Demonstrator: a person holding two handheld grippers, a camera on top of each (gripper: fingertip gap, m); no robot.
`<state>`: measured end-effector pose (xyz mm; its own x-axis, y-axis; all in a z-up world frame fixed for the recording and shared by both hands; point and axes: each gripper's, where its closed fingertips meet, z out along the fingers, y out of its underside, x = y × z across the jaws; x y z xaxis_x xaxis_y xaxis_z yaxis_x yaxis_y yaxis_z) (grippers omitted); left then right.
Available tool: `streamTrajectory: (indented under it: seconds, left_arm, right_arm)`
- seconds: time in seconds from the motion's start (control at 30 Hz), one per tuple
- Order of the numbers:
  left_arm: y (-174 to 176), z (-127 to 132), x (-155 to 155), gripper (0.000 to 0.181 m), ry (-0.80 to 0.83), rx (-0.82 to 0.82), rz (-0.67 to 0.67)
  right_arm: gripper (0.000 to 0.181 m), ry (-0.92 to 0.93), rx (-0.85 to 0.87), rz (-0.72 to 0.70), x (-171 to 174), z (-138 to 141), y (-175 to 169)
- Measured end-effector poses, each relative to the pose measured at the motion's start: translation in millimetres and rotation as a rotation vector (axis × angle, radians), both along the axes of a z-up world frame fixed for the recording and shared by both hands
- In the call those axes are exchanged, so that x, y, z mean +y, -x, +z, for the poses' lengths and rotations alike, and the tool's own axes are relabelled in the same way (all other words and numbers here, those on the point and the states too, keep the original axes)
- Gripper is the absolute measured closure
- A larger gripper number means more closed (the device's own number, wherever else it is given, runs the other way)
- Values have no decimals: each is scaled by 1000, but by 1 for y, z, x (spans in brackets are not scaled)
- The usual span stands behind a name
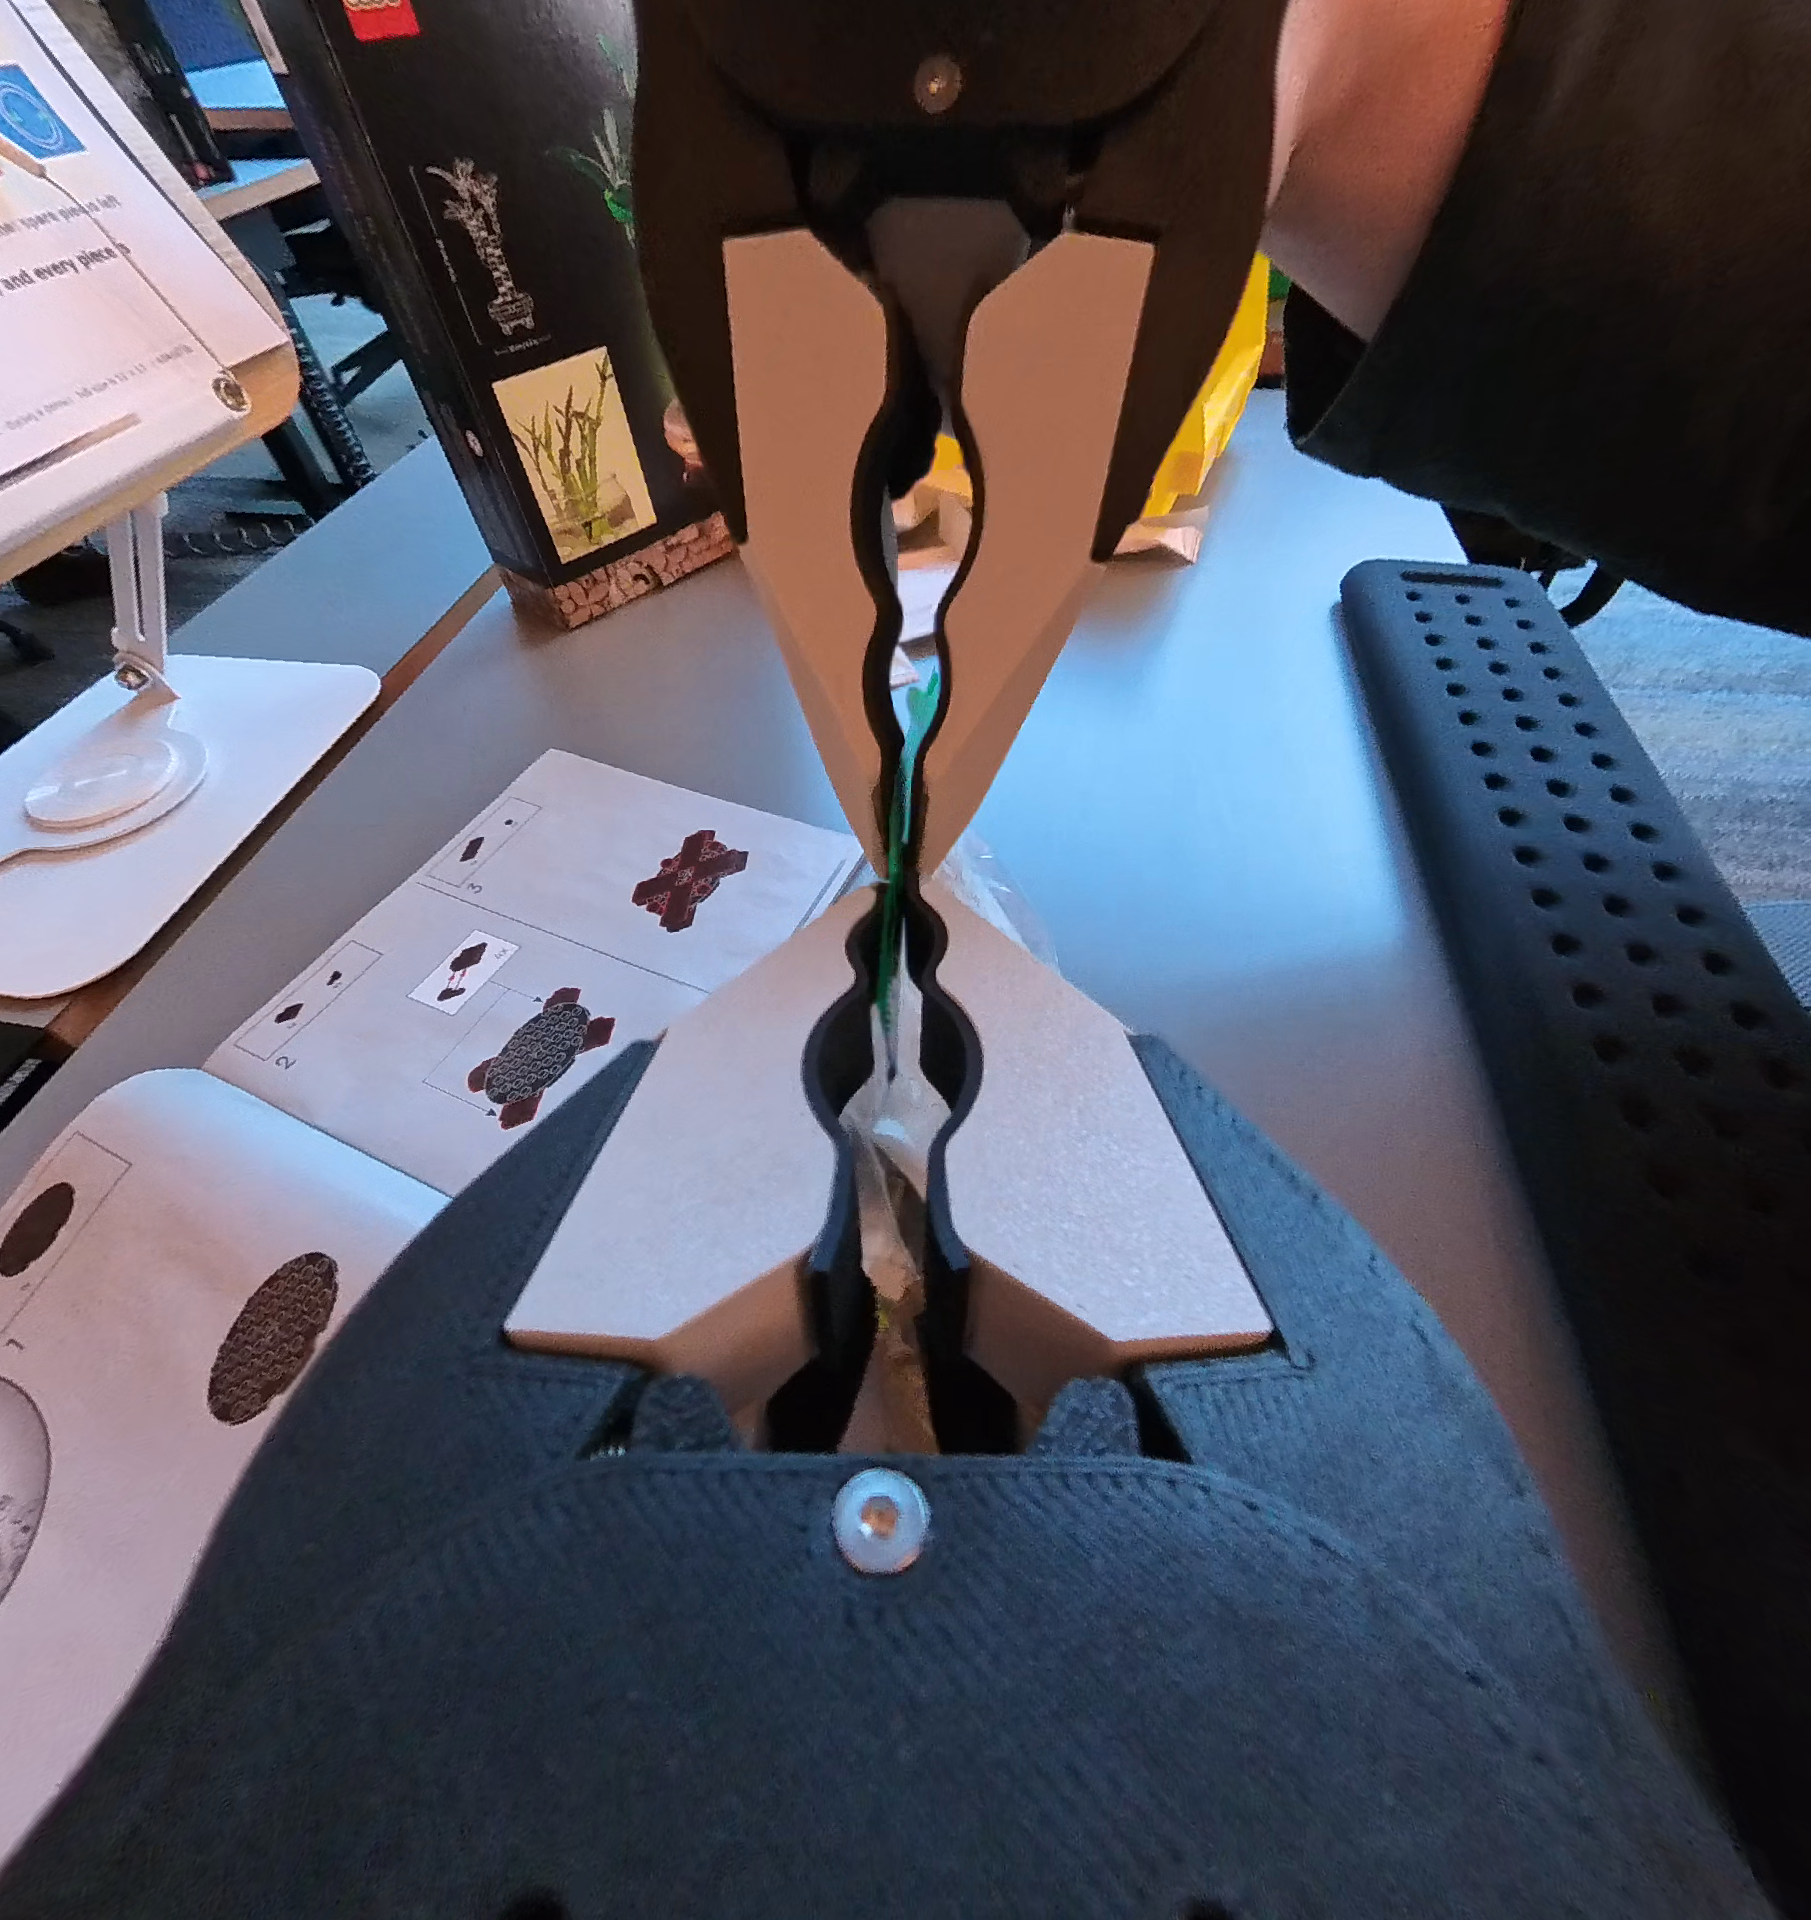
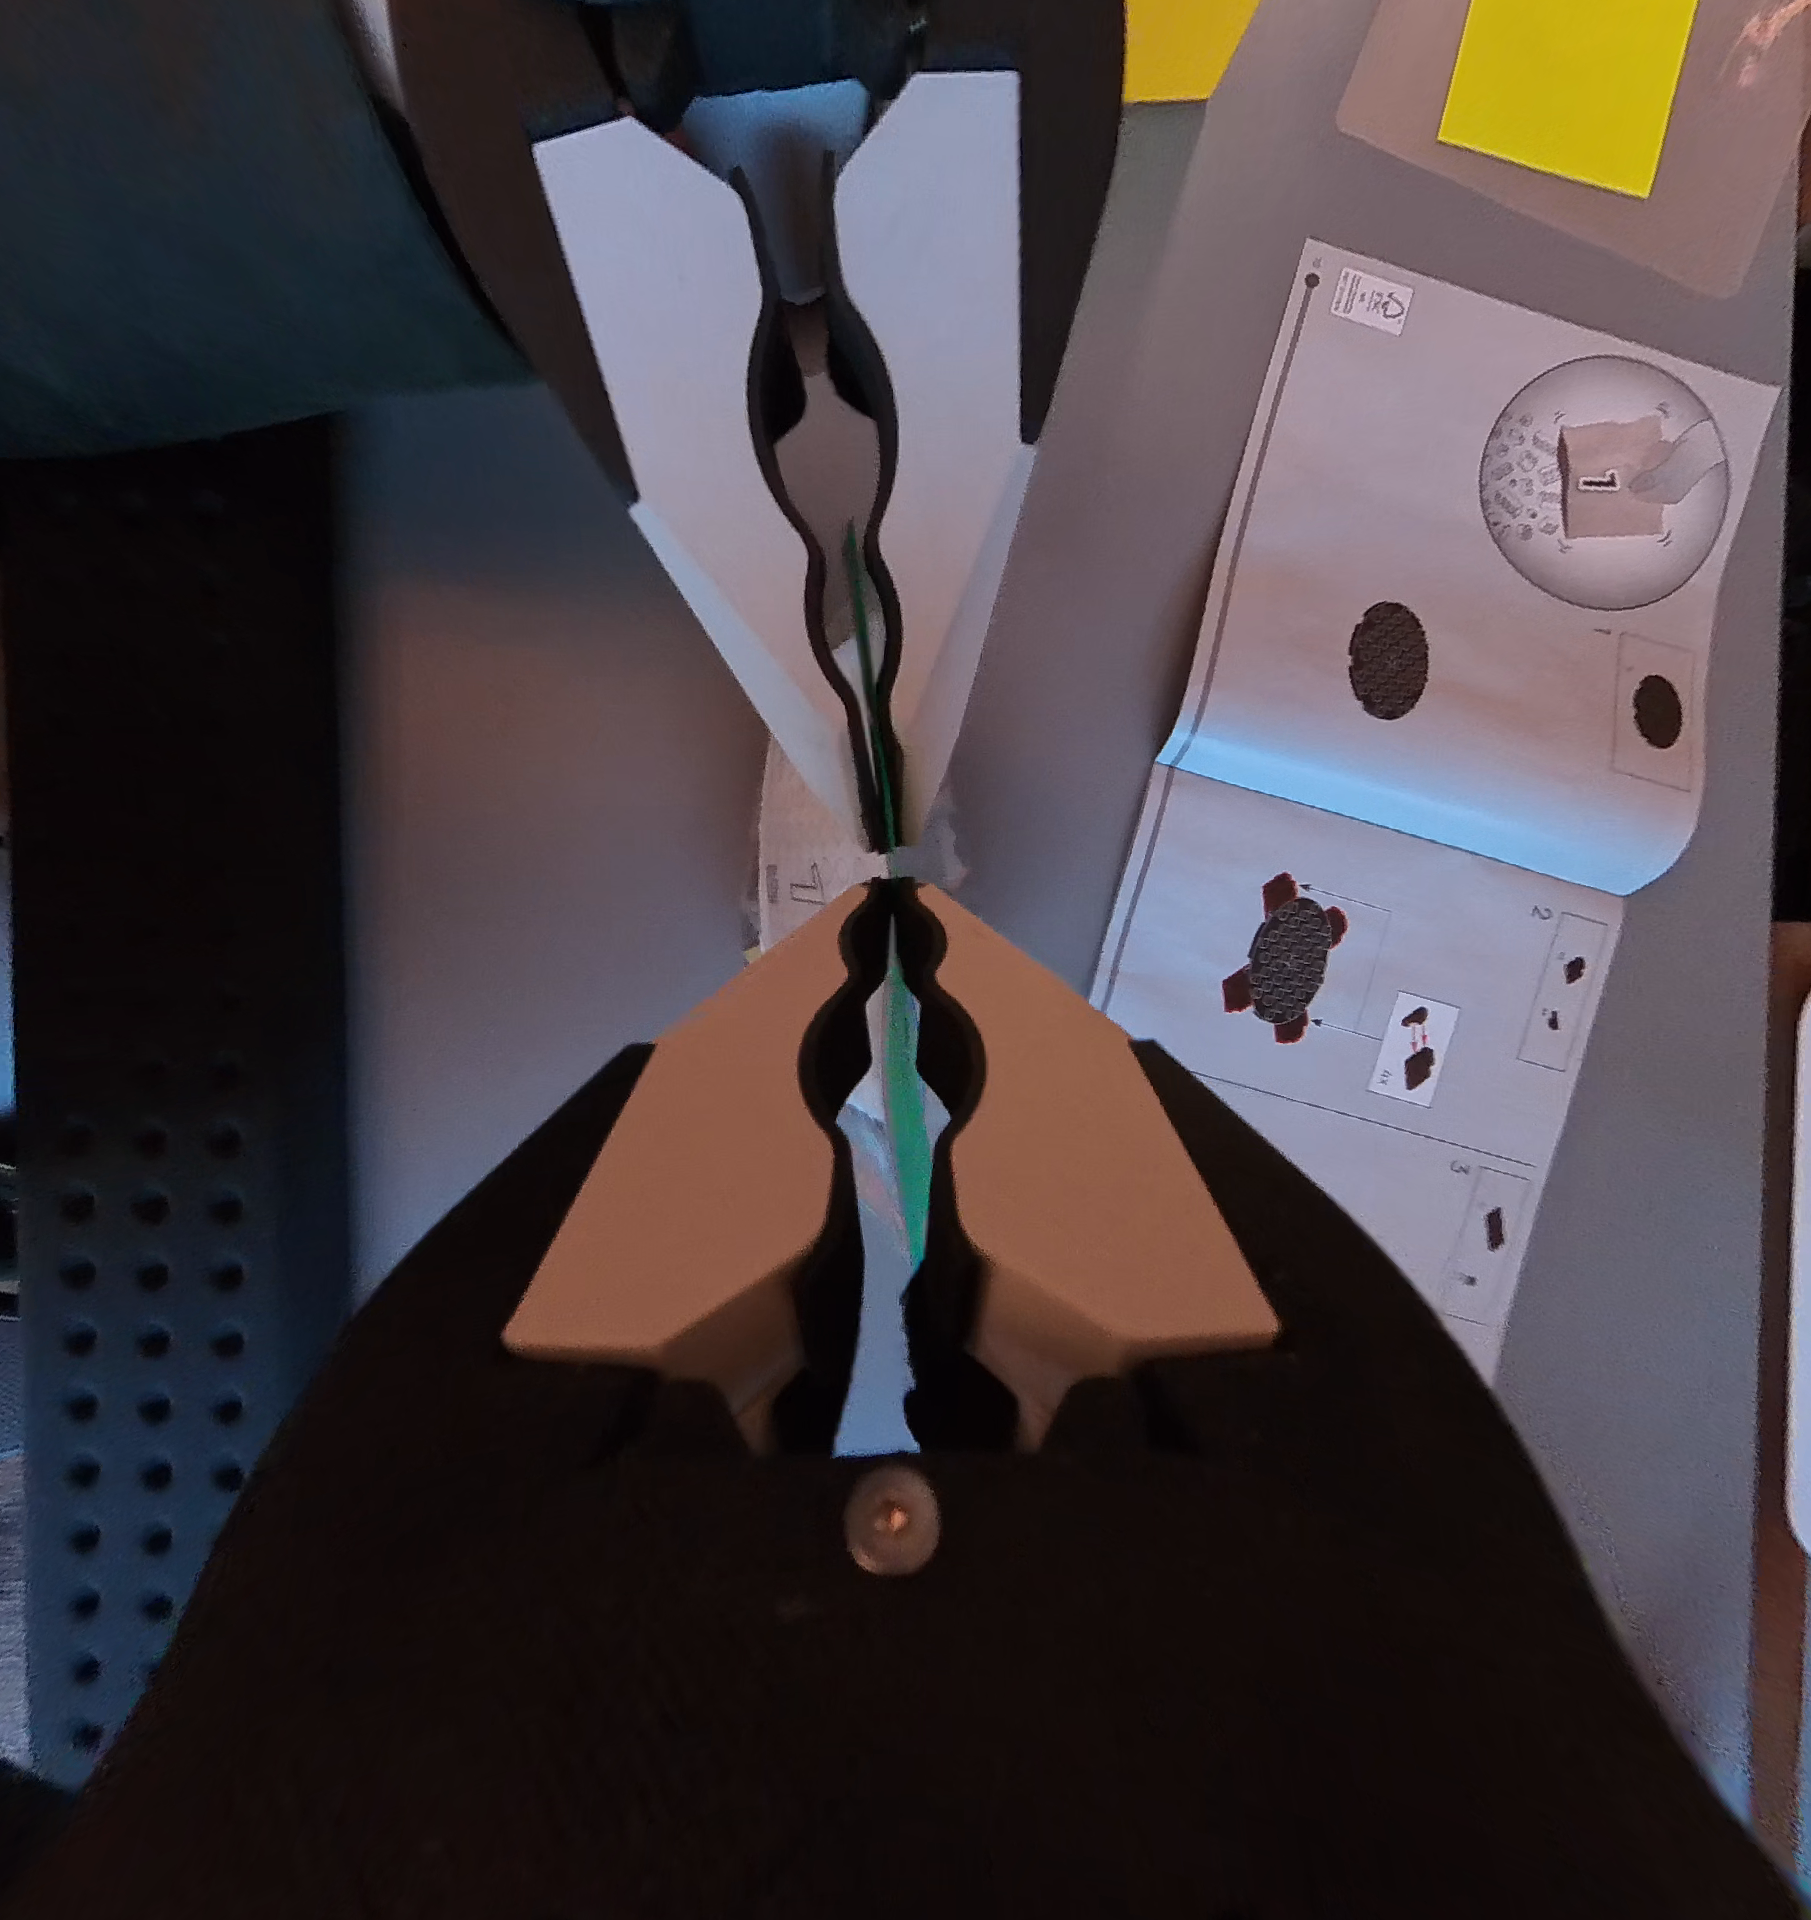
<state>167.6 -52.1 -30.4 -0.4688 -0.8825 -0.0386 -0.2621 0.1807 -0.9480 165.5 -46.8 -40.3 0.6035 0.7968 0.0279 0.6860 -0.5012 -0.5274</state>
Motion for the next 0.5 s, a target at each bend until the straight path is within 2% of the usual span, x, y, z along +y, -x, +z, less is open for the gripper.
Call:
streamTrajectory:
  seconds: [0.07, 0.13, 0.23, 0.5]
  left_arm:
    - [0, -1, 1, 181, -23, 5, 8]
    - [1, -1, 2, 181, -35, 6, 11]
    - [1, -1, 2, 181, -34, 10, 11]
    - [-4, -1, -3, 181, 8, -2, 8]
  right_arm:
    - [179, 7, 9, -19, 0, -1, -2]
    - [168, 3, -40, -31, 0, -7, -10]
    - [180, -4, -24, -20, -2, -8, -10]
    - [181, -15, 2, 8, -4, -6, -6]
